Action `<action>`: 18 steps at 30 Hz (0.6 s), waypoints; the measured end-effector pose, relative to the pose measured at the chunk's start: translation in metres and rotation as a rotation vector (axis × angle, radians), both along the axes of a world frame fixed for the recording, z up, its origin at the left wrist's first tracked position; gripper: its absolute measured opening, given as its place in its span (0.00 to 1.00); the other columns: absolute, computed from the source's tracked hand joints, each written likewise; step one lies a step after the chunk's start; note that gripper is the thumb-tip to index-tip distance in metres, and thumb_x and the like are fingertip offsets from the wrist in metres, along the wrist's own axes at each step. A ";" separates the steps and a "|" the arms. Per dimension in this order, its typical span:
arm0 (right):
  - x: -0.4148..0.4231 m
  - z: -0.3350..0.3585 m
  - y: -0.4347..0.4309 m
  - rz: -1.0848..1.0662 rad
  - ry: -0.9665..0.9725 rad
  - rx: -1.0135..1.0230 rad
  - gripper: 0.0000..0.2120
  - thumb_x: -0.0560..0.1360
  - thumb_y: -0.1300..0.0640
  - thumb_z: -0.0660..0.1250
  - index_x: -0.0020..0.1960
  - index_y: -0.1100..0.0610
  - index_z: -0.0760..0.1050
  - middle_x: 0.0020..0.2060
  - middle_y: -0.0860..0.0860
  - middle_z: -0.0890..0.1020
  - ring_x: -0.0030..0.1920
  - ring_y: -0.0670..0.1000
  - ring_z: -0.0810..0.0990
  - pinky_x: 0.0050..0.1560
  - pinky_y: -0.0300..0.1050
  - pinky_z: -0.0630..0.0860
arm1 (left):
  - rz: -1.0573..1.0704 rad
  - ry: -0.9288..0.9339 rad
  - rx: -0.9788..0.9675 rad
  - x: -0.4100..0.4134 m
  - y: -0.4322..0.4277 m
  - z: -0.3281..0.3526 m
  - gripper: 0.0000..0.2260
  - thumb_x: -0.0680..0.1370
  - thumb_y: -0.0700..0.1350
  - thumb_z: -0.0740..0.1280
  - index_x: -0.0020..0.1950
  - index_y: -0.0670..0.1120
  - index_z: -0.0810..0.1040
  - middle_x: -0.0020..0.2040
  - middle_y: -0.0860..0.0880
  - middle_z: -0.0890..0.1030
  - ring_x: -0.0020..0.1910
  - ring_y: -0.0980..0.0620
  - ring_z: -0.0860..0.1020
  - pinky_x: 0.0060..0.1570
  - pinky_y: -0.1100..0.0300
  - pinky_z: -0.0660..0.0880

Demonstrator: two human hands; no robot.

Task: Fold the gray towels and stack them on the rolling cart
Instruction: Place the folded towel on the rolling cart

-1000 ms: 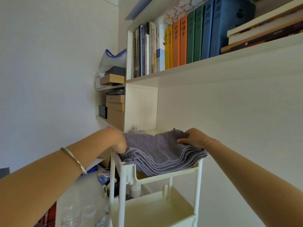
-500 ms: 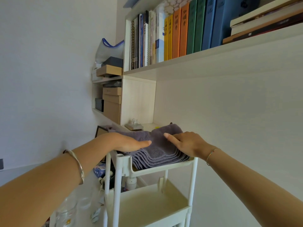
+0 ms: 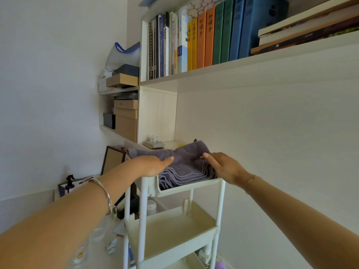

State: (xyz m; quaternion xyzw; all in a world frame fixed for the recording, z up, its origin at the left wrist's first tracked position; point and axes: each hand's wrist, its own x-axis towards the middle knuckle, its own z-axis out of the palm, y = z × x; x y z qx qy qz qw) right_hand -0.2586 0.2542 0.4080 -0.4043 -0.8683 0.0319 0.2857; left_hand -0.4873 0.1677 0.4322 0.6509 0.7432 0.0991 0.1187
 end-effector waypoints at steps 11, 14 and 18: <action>0.105 0.010 -0.133 -0.308 -0.061 0.044 0.26 0.79 0.39 0.46 0.70 0.46 0.69 0.72 0.40 0.65 0.72 0.41 0.61 0.67 0.36 0.56 | -0.298 0.059 0.548 0.070 -0.041 -0.004 0.21 0.82 0.58 0.51 0.53 0.46 0.78 0.46 0.47 0.80 0.45 0.47 0.75 0.41 0.58 0.67; 0.135 0.005 -0.179 -0.423 -0.054 0.046 0.26 0.78 0.38 0.47 0.69 0.47 0.70 0.71 0.39 0.66 0.71 0.41 0.62 0.65 0.35 0.57 | -0.411 -0.043 0.563 0.107 -0.052 -0.013 0.20 0.81 0.58 0.53 0.54 0.46 0.77 0.51 0.47 0.80 0.54 0.44 0.77 0.48 0.56 0.70; 0.182 -0.016 -0.248 -0.625 -0.102 0.043 0.22 0.79 0.39 0.51 0.69 0.44 0.68 0.72 0.39 0.65 0.71 0.42 0.63 0.66 0.38 0.59 | -0.584 -0.113 0.563 0.167 -0.075 -0.035 0.20 0.80 0.59 0.56 0.64 0.50 0.73 0.63 0.50 0.77 0.61 0.46 0.74 0.56 0.56 0.69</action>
